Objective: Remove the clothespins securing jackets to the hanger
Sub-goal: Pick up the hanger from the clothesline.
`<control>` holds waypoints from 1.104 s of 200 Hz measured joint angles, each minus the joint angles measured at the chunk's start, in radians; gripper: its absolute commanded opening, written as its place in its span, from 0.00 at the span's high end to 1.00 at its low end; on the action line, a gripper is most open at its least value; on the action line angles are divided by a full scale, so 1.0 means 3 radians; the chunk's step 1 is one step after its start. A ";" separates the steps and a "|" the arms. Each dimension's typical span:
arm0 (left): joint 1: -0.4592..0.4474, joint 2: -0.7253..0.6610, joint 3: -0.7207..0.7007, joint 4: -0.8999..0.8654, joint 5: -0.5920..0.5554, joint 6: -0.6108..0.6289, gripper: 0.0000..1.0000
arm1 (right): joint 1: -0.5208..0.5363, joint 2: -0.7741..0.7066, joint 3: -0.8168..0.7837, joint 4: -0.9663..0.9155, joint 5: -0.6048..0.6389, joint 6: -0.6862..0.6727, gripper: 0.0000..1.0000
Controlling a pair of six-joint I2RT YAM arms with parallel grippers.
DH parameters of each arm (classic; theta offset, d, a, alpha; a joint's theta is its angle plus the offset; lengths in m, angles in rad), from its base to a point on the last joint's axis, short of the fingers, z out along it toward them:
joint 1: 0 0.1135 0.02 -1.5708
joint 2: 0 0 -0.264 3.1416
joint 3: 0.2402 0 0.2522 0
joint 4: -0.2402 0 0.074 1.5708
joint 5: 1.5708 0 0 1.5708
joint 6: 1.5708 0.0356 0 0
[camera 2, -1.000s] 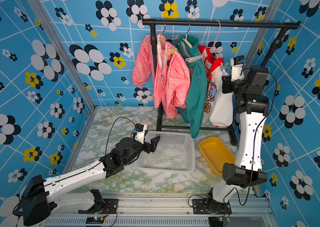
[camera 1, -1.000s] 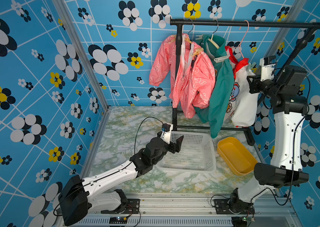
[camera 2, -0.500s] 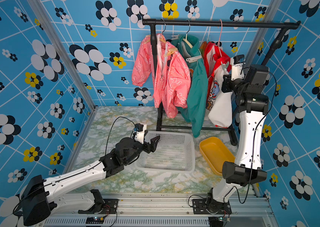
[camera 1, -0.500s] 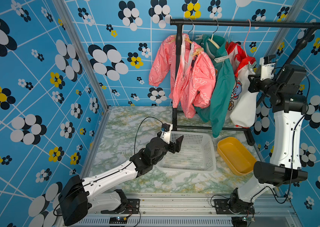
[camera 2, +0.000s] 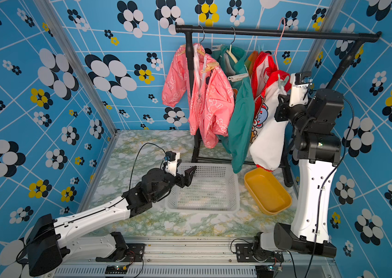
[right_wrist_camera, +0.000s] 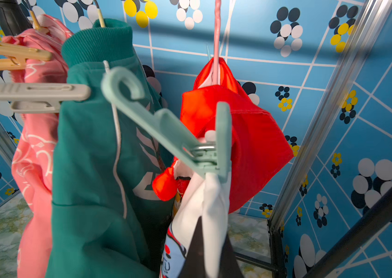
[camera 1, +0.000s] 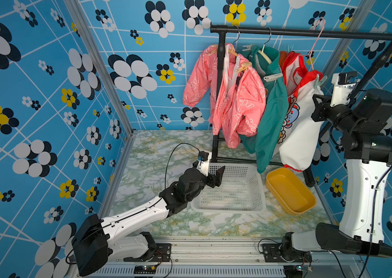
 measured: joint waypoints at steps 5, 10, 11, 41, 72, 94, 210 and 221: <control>0.0000 -0.0005 -0.0001 0.0000 -0.0001 0.0000 0.14 | 0.0000 -0.0024 -0.0011 0.0041 0.0001 0.0000 1.00; 0.0000 -0.0017 -0.0009 0.0006 -0.0001 0.0000 0.14 | 0.0001 -0.0055 -0.0028 0.0083 0.0006 0.0000 1.00; 0.0000 -0.0018 -0.0010 0.0008 -0.0001 0.0000 0.14 | 0.0001 -0.0061 -0.0032 0.0093 0.0008 0.0001 1.00; 0.0000 -0.0103 -0.0041 0.0018 -0.0001 0.0001 0.14 | 0.0006 -0.0224 -0.0031 0.0226 0.0038 0.0001 1.00; 0.0000 -0.0163 -0.0062 0.0027 -0.0003 0.0000 0.14 | 0.0006 -0.0223 0.0041 0.0116 0.0071 -0.0003 1.00; 0.0000 -0.0233 -0.0108 0.0020 -0.0004 0.0001 0.14 | 0.0006 -0.0253 0.0067 -0.0058 0.0168 -0.0025 1.00; 0.0000 -0.0497 -0.0281 0.0048 0.0100 -0.0003 0.15 | 0.0028 -0.1375 0.0221 -0.1026 0.0242 0.0280 1.00; -0.0004 -0.0506 -0.0281 0.0050 0.0127 -0.0010 0.15 | 0.0028 -0.1369 0.0406 -0.1024 0.0116 0.0315 1.00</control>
